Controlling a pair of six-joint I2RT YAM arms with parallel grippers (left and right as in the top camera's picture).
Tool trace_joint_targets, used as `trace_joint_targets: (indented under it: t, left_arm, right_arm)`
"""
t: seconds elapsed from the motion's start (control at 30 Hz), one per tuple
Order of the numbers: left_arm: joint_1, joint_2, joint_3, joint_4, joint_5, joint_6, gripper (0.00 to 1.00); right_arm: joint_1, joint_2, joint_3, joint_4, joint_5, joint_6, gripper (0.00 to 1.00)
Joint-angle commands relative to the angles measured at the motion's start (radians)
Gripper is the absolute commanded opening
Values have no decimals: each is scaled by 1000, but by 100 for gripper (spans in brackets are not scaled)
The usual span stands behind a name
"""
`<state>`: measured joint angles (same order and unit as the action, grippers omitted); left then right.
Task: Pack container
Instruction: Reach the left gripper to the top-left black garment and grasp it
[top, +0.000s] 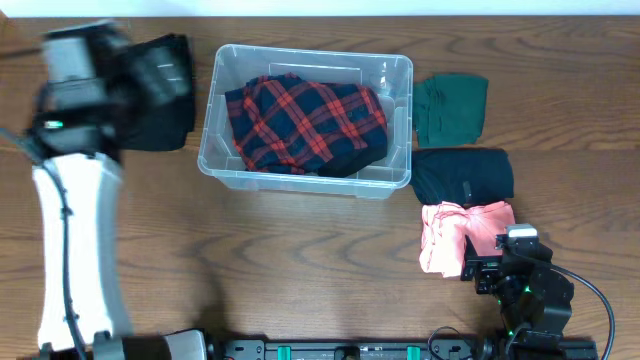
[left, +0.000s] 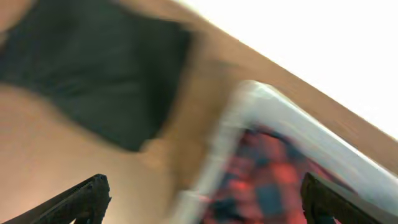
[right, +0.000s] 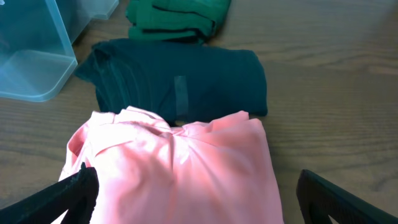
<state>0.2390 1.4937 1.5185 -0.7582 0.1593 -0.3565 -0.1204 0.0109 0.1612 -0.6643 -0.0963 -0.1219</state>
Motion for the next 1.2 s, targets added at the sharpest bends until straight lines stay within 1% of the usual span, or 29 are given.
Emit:
trace_joint_targets:
  t: [0.0, 0.1, 0.23, 0.37, 0.43, 0.67, 0.97, 1.17]
  left_arm:
    - [159, 87, -21, -10, 112, -53, 98]
    - [270, 168, -21, 2, 229, -53, 98]
    - [386, 318, -21, 64, 398, -53, 98]
    - [459, 454, -21, 177, 558, -74, 98]
    - [481, 510, -21, 230, 606, -93, 98]
    - [495, 666, -21, 358, 620, -112, 98]
    - [466, 741, -21, 510, 615, -114, 98]
    - [433, 792, -21, 610, 607, -168, 98]
  right_arm:
    - [-8, -5, -3, -1, 3, -14, 99]
    - [-8, -5, -3, -1, 3, -14, 99]
    - [-8, -5, -3, -1, 3, -14, 99]
    - [-8, -5, -3, -1, 3, -14, 99]
    - [-8, -5, -3, -1, 3, -14, 99]
    - [-8, -5, -3, -1, 3, -14, 99]
    - [-8, -5, -3, -1, 3, -14, 99]
    - [-8, -5, -3, -1, 3, -14, 99]
